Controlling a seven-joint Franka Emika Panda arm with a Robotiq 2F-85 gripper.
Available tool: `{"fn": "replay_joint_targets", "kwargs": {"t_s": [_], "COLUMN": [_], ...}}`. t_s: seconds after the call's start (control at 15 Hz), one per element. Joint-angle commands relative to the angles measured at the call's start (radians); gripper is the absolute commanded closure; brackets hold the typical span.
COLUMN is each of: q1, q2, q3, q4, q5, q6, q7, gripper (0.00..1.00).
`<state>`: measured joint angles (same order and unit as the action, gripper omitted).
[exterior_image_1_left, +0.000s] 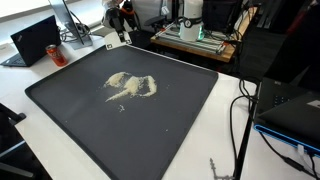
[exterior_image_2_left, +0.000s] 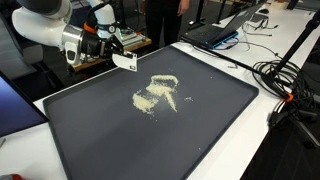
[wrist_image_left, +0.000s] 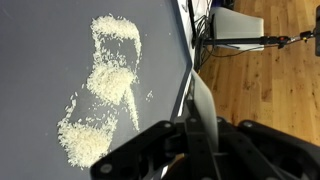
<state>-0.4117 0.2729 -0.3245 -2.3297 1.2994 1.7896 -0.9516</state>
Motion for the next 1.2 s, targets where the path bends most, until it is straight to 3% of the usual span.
{"fn": "replay_joint_targets", "kwargs": {"t_s": [0.0, 0.8, 1.13], "q1": [-0.007, 0.028, 0.03], "q2": [0.005, -0.001, 0.015], "q3": [-0.017, -0.029, -0.03], "q4": [-0.021, -0.07, -0.077], "q5": [0.079, 0.272, 0.302], "q6": [-0.027, 0.065, 0.078], "q7": [-0.019, 0.029, 0.053], "gripper": [0.99, 0.99, 0.99]}}
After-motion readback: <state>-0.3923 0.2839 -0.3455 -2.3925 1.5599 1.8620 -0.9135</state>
